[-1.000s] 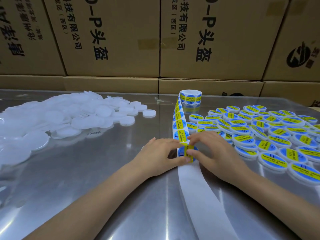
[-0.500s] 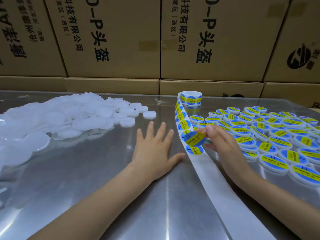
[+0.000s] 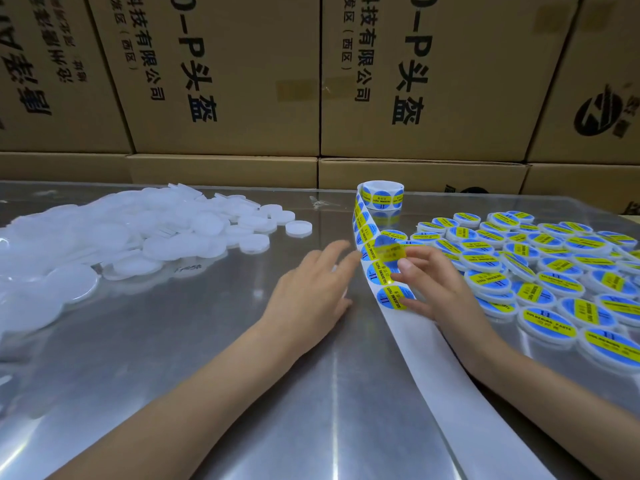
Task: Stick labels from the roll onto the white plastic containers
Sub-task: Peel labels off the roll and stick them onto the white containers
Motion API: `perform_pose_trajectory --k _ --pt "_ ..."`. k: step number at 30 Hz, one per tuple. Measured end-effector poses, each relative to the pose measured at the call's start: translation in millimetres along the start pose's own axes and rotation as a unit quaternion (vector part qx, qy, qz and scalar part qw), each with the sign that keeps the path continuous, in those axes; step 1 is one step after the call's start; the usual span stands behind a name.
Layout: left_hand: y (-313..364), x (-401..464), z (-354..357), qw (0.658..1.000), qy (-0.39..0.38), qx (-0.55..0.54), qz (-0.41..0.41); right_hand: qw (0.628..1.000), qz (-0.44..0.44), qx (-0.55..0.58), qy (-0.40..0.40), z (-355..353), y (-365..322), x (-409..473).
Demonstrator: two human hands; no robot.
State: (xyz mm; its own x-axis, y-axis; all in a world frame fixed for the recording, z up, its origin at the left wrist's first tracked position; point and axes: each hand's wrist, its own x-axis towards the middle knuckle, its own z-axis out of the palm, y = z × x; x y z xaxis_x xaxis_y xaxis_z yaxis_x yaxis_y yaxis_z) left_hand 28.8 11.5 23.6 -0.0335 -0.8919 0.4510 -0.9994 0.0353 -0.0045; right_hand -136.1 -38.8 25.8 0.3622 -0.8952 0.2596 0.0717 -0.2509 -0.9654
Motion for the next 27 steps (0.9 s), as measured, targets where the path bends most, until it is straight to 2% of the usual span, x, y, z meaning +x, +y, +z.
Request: perform_pose_trajectory --k 4,7,10,14,19,27 --pt "3.7 0.7 -0.6 0.975 0.142 -0.025 0.168 0.999 0.023 0.02 -0.03 -1.2 0.6 -0.4" --pt "7.1 0.6 0.3 0.955 0.171 -0.022 0.243 0.997 0.025 0.016 -0.071 -0.3 4.2 -1.4" --pt "8.9 0.0 1.3 0.945 0.18 -0.019 0.273 0.997 0.013 0.027 -0.078 0.8 7.5 -0.9" --pt "9.8 1.5 6.6 0.956 0.19 -0.059 0.215 0.997 0.032 0.053 -0.053 -0.1 8.5 2.0" --pt "0.9 -1.6 10.5 0.972 0.139 -0.159 0.101 0.992 0.068 0.104 -0.016 -2.8 9.5 6.9" --pt "-1.6 0.4 12.9 0.968 0.123 -0.203 0.08 0.993 0.068 0.1 -0.014 -2.2 7.1 4.1"
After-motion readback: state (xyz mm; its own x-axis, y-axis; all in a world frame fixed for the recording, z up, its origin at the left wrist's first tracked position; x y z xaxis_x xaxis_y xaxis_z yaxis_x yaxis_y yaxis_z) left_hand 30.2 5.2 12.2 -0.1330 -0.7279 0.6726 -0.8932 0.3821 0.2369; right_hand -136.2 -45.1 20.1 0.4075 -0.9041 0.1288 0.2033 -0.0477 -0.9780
